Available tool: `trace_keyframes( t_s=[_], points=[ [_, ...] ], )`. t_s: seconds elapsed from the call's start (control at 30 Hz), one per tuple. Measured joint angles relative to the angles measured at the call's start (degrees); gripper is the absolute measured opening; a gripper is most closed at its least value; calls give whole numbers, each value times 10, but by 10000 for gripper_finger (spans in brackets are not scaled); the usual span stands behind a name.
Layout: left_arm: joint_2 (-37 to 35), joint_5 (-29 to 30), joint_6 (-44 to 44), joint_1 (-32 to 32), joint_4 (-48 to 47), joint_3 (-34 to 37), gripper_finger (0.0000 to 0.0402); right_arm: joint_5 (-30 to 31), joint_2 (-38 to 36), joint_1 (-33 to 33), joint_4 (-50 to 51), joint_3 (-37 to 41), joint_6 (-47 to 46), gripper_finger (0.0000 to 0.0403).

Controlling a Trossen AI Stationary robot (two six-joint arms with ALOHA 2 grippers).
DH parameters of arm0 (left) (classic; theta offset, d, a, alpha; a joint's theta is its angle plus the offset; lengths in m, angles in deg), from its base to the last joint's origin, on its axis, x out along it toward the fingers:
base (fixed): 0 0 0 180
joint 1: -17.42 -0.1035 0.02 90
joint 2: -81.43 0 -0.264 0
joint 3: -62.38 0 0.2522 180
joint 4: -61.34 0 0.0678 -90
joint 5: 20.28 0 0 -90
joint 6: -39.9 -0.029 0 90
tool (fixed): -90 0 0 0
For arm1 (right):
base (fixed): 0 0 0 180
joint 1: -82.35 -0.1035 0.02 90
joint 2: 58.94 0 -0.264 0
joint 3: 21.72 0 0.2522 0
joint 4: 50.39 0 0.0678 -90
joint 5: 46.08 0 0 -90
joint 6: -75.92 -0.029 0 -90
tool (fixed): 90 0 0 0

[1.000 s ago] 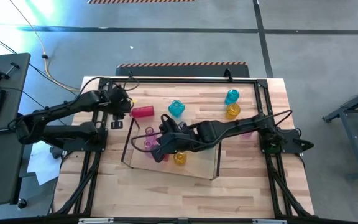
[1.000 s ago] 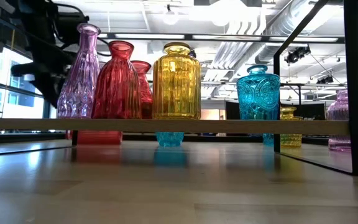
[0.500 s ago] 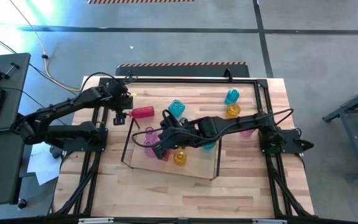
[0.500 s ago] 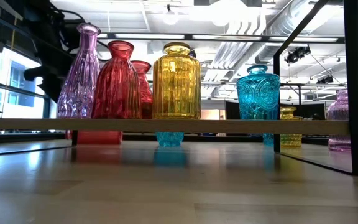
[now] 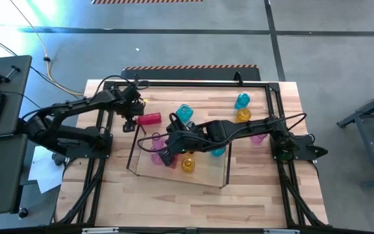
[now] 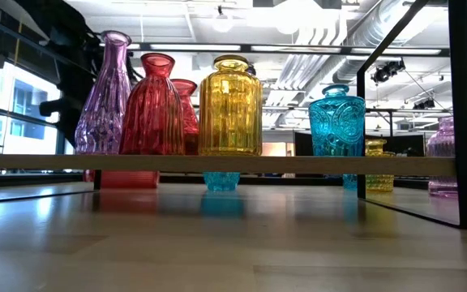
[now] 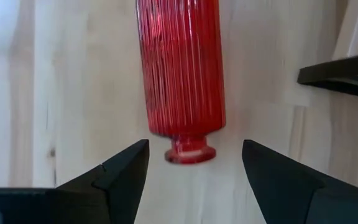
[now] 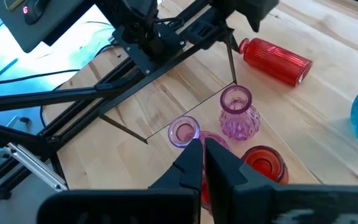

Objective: Sort vases onto shelf
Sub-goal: Put the red vase on the shelf aligned with the other red vases

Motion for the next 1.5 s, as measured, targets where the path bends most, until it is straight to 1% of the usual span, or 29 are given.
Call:
trace_keyframes(
  t_s=[0.1, 0.23, 0.4, 0.67, 0.77, 0.9, 1.03, 1.1, 1.33, 1.5],
  points=[
    [27, -3, 2, 0, 21, 0, 250, 0, 0, 0, 1, 0, 2, 0],
    [66, -24, 11, 0, 44, 0, 250, -2, 0, 0, 4, 0, 2, 0],
    [106, -26, 12, 0, 58, 0, 250, -3, 0, 0, 8, 0, 2, 0],
    [131, -31, 27, 0, 84, 0, 250, -4, 0, 0, 9, 0, -2, 0],
    [133, -29, 27, 0, 85, 0, 241, -4, 0, 0, 9, 0, -2, 0],
    [133, -24, 29, 0, 86, 0, 209, -4, 0, 0, 9, 0, -2, 0],
    [133, 5, 32, 0, 86, 0, 157, -4, -1, 0, 9, 0, -2, 0],
    [132, 20, 36, 0, 85, -1, 141, -4, -1, 0, 9, 0, -2, 0],
    [132, 46, 64, 0, 73, -2, 141, -4, -1, 0, 9, 0, 1, 0],
    [129, 87, 81, 0, 5, -23, 146, -4, -1, 0, 8, 0, 9, 0]
  ],
)
